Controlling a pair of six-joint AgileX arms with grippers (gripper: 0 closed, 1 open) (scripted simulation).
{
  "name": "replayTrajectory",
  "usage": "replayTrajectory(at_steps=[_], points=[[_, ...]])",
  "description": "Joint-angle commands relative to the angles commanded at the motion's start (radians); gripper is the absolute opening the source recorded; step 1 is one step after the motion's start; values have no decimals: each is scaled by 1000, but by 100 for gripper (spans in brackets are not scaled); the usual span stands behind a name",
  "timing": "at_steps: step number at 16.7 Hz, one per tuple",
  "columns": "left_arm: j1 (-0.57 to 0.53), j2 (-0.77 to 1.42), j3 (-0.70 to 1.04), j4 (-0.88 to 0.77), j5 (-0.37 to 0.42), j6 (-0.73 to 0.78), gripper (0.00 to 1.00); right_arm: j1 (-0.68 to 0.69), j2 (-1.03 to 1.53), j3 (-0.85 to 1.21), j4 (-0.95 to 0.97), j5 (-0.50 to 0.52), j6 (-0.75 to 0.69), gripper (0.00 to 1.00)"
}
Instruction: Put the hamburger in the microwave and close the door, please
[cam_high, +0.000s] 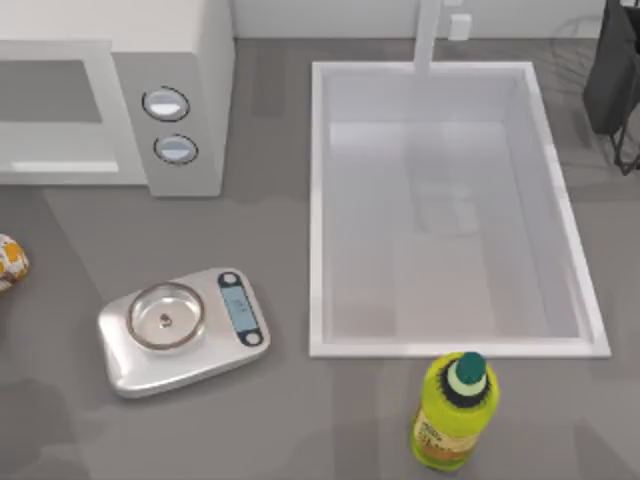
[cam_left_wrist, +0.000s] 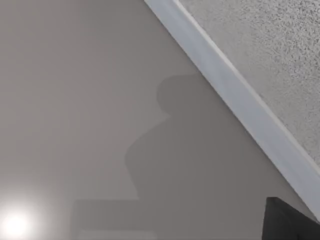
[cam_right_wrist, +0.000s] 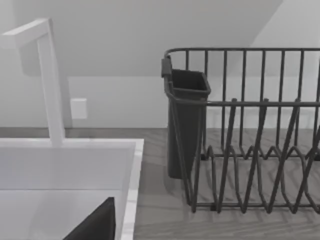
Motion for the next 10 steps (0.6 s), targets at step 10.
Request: replayTrajectory(at_steps=[10], points=[[-284,-127,-39,12,-242,-203,0,0,0,0,0,0,0,100]])
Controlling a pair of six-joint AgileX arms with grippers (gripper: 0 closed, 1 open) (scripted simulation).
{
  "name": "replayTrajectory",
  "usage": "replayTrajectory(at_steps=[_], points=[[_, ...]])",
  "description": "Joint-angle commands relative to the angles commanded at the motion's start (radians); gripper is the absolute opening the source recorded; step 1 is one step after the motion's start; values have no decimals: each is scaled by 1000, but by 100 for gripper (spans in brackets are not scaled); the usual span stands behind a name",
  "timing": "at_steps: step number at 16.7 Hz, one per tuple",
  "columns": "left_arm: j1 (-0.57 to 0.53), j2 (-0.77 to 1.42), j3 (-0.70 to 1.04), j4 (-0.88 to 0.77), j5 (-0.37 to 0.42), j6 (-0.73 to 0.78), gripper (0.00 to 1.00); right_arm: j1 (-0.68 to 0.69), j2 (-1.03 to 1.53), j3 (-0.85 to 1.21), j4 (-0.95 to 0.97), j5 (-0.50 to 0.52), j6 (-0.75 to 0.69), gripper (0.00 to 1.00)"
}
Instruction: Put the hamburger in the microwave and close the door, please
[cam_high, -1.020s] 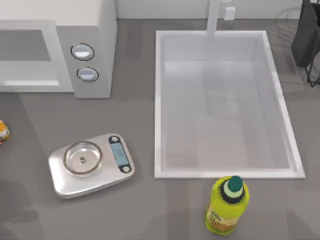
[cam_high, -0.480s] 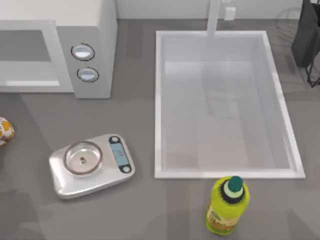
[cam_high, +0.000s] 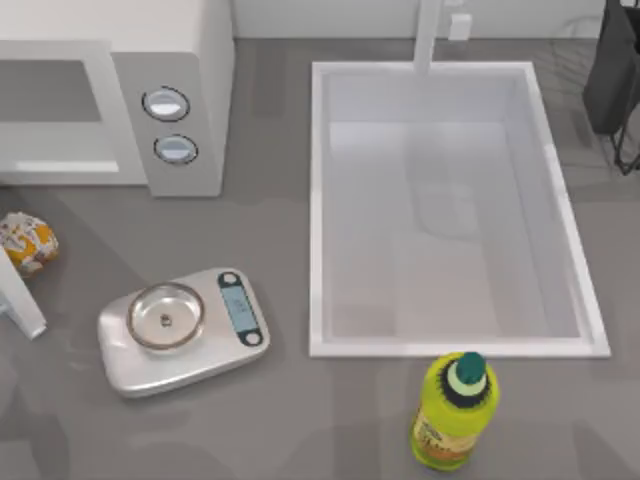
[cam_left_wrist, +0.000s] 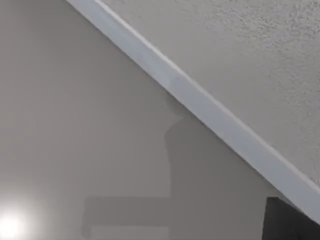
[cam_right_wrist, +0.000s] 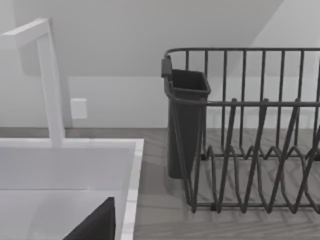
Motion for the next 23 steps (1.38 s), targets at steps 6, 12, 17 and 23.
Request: replayTrajectory(at_steps=[6,12,17,23], points=[[-198,-77,-56,-5,-130,-150,0,0,0,0,0,0,0,100],[-196,-57,-38,6,-130,-150,0,0,0,0,0,0,0,100],[-213,160,91,87,-147,-158,0,0,0,0,0,0,0,100],[-238,414,233,188,-157,-177,0,0,0,0,0,0,0,100]])
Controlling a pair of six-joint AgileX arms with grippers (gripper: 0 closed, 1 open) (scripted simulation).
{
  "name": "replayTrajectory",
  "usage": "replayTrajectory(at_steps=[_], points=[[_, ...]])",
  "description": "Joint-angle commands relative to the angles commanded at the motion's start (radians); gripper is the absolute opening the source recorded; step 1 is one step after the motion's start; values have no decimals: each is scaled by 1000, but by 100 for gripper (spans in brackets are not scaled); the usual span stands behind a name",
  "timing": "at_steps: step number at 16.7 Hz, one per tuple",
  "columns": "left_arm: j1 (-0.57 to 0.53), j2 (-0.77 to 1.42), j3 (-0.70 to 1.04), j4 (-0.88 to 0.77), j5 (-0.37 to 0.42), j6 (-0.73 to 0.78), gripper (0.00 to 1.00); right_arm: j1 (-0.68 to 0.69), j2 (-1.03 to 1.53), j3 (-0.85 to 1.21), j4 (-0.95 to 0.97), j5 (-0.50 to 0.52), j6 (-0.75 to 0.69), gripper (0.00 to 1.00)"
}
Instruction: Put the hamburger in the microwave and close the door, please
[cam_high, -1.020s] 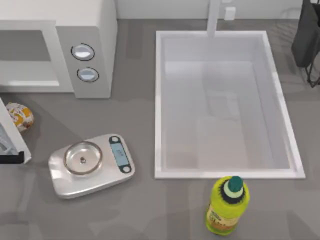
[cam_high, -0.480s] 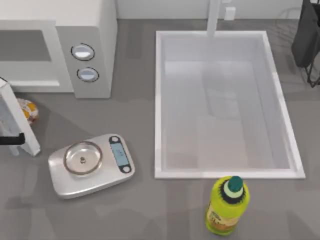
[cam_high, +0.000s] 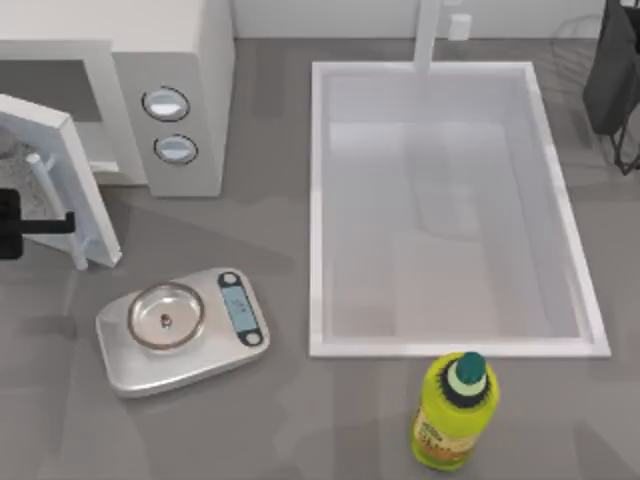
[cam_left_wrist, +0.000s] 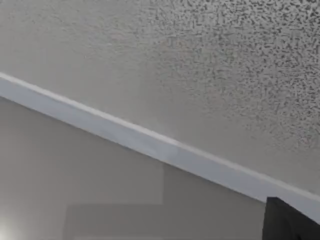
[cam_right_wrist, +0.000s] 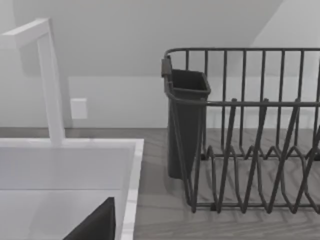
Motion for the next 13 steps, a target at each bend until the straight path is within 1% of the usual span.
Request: replayTrajectory(at_steps=[7,10,13], points=[[1,17,17,8,-5,0,0,0,0,0,0,0,0,100],[-4,109,108,1,-12,-2,0,0,0,0,0,0,0,100],[-10,228,242,-5,-15,-8,0,0,0,0,0,0,0,100]])
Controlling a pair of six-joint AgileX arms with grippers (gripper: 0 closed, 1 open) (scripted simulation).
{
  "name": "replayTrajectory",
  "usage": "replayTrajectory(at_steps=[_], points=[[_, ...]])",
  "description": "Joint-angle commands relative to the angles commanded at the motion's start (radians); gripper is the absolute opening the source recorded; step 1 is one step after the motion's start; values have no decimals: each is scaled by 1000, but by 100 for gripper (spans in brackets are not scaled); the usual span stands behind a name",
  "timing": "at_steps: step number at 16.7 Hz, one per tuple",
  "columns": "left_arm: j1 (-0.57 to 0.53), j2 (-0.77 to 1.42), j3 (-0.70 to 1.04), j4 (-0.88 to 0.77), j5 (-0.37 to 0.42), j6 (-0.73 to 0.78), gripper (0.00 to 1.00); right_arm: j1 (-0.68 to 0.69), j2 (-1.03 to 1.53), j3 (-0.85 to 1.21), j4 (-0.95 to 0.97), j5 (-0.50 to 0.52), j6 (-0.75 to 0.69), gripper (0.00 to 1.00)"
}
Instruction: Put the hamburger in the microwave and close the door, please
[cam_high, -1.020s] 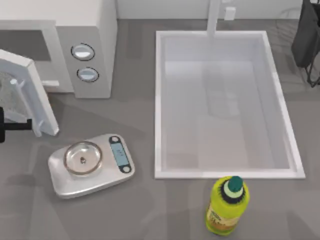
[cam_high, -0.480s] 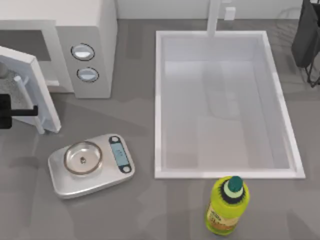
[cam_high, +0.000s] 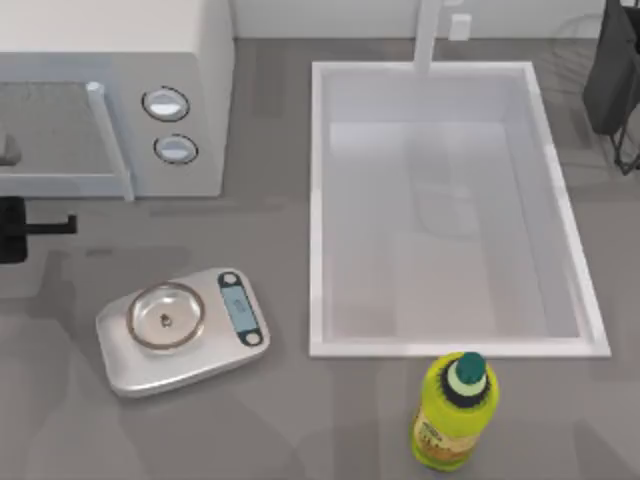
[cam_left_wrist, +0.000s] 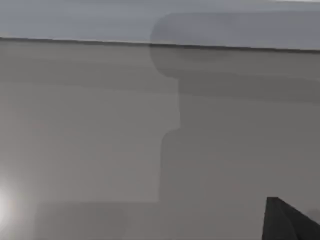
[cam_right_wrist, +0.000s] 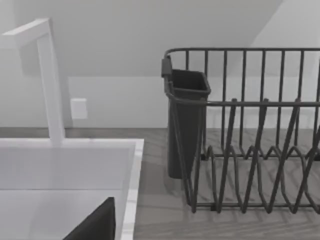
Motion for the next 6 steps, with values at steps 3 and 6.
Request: replayTrajectory(at_steps=[3,6], points=[[-7,99,114,-5,1,-8,0,0,0,0,0,0,0,100],[-16,144,157,-14,-2,-7,0,0,0,0,0,0,0,100]])
